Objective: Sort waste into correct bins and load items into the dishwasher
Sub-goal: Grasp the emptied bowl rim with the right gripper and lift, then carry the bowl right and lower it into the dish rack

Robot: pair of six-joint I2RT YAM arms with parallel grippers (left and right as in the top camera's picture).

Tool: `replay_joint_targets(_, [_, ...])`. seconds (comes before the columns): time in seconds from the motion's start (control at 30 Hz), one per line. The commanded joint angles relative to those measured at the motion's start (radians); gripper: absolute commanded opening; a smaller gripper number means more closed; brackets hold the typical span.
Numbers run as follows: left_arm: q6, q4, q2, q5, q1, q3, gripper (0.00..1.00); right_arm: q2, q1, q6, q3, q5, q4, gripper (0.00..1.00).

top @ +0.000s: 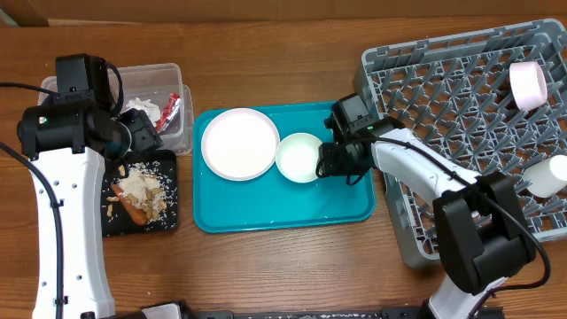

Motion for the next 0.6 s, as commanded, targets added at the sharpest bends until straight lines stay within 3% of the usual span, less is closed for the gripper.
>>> replay_joint_targets(0.0, [-0.018,0.002,-0.01,0.011,0.002,0.0,0.67,0.008,0.005,0.005,-0.006,0.012,0.002,0.35])
replay_joint_targets(0.1, [-0.018,0.002,-0.01,0.011,0.002,0.0,0.67,0.008,0.005,0.005,-0.006,0.022,0.002,0.21])
replay_joint_targets(0.3, [-0.018,0.002,-0.01,0.011,0.002,0.0,0.67,0.005,0.004,0.004,0.012,0.023,-0.009,0.04])
replay_joint_targets(0.57, [-0.018,0.005,-0.01,0.011,0.002,0.0,0.68,-0.046,0.003,-0.004,0.213,0.146,-0.221,0.04])
